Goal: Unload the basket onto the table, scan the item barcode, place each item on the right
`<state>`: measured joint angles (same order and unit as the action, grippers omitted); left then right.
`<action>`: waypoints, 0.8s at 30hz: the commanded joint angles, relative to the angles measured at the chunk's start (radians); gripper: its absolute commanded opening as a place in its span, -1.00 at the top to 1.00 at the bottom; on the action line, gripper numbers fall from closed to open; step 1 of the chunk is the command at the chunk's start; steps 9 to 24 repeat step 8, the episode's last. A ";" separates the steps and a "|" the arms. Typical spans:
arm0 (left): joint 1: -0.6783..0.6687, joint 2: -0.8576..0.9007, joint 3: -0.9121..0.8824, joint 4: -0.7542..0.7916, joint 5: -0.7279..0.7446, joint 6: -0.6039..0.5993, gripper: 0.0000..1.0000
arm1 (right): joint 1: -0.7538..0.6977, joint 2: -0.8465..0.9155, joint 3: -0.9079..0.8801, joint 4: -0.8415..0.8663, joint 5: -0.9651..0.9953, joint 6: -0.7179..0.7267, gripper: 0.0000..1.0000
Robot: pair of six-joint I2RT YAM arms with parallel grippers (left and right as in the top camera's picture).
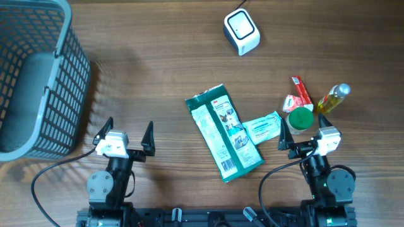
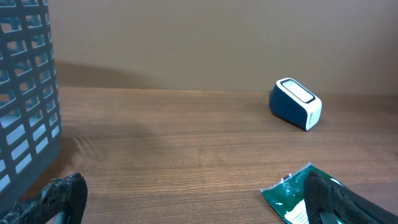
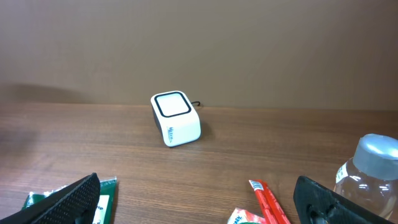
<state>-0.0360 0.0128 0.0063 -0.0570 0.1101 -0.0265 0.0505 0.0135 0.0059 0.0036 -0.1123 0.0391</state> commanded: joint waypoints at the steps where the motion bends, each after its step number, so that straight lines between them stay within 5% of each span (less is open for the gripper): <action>1: 0.006 -0.007 -0.001 -0.011 0.002 0.022 -1.00 | -0.004 -0.009 -0.001 0.004 -0.018 -0.011 -0.99; 24: 0.006 -0.006 -0.001 -0.011 0.002 0.022 -1.00 | -0.004 -0.009 -0.001 0.004 -0.018 -0.011 -1.00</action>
